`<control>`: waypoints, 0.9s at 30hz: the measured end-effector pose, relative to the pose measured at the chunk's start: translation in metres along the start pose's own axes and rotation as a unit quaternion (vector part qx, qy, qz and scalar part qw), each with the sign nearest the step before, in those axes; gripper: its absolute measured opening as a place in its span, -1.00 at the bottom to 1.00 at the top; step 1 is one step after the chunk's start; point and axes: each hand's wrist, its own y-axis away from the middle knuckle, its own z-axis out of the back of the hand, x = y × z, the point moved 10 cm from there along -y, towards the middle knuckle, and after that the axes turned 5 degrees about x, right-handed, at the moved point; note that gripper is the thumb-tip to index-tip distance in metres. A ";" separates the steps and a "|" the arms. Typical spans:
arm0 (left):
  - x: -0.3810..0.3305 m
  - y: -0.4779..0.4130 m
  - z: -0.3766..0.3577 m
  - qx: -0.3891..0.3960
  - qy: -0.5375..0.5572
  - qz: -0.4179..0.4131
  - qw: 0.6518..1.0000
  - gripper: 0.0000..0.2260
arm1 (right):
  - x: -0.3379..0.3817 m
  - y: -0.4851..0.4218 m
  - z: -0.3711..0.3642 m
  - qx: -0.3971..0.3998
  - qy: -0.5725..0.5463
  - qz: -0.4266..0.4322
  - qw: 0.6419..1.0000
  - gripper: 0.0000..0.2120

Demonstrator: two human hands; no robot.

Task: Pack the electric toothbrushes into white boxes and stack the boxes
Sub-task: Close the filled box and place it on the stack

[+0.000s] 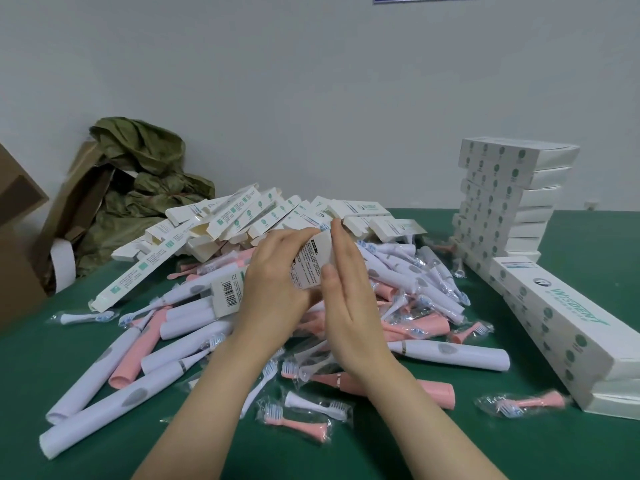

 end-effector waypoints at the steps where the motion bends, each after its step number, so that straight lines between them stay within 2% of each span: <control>1: 0.000 0.000 0.001 0.000 0.006 0.006 1.000 -0.50 | 0.005 0.001 -0.002 0.007 0.029 0.018 0.999 -0.57; 3: -0.003 0.000 0.006 0.003 -0.009 -0.002 1.000 -0.46 | 0.010 0.002 -0.004 0.021 0.012 0.039 0.999 -0.59; 5: -0.012 0.001 0.018 -0.024 -0.027 -0.028 0.999 -0.42 | 0.006 0.001 0.005 -0.003 -0.119 0.013 0.993 -0.61; 7: -0.012 0.000 0.040 -0.075 0.060 -0.014 0.995 -0.45 | -0.019 0.003 0.020 -0.070 -0.225 -0.068 0.969 -0.68; 8: -0.009 0.000 0.049 -0.088 0.146 -0.008 0.985 -0.49 | -0.033 0.003 0.026 -0.092 -0.217 -0.115 0.965 -0.76; 10: 0.001 0.000 0.050 -0.066 0.339 0.006 0.939 -0.45 | -0.060 0.007 0.030 -0.073 -0.180 -0.215 0.957 -0.83; 13: 0.029 0.010 0.039 -0.022 0.521 0.085 0.849 -0.20 | -0.083 0.011 0.010 -0.006 -0.271 -0.305 0.913 -0.66; 16: 0.052 0.021 0.029 -0.009 0.563 0.142 0.814 -0.19 | -0.085 0.012 -0.001 0.002 -0.399 -0.326 0.857 -0.77; 18: 0.075 0.027 0.032 -0.043 0.567 0.182 0.802 -0.33 | -0.088 0.010 0.005 -0.028 -0.395 -0.321 0.860 -0.77; 19: 0.090 0.031 0.038 -0.078 0.539 0.215 0.810 -0.41 | -0.089 0.010 0.011 -0.047 -0.370 -0.312 0.874 -0.77; 21: 0.108 0.039 0.059 -0.150 0.406 0.257 0.864 -0.43 | -0.091 0.011 0.024 -0.093 -0.310 -0.297 0.898 -0.78; 23: 0.096 0.039 0.079 -0.171 0.225 0.207 0.937 -0.46 | -0.093 0.014 0.030 -0.126 -0.263 -0.298 0.909 -0.77; 25: 0.066 0.030 0.073 -0.121 0.108 0.113 0.980 -0.51 | -0.089 0.012 0.027 -0.127 -0.223 -0.292 0.921 -0.71; 27: 0.036 0.020 0.049 -0.019 0.042 0.053 0.998 -0.50 | -0.075 0.007 0.016 -0.103 -0.222 -0.256 0.935 -0.67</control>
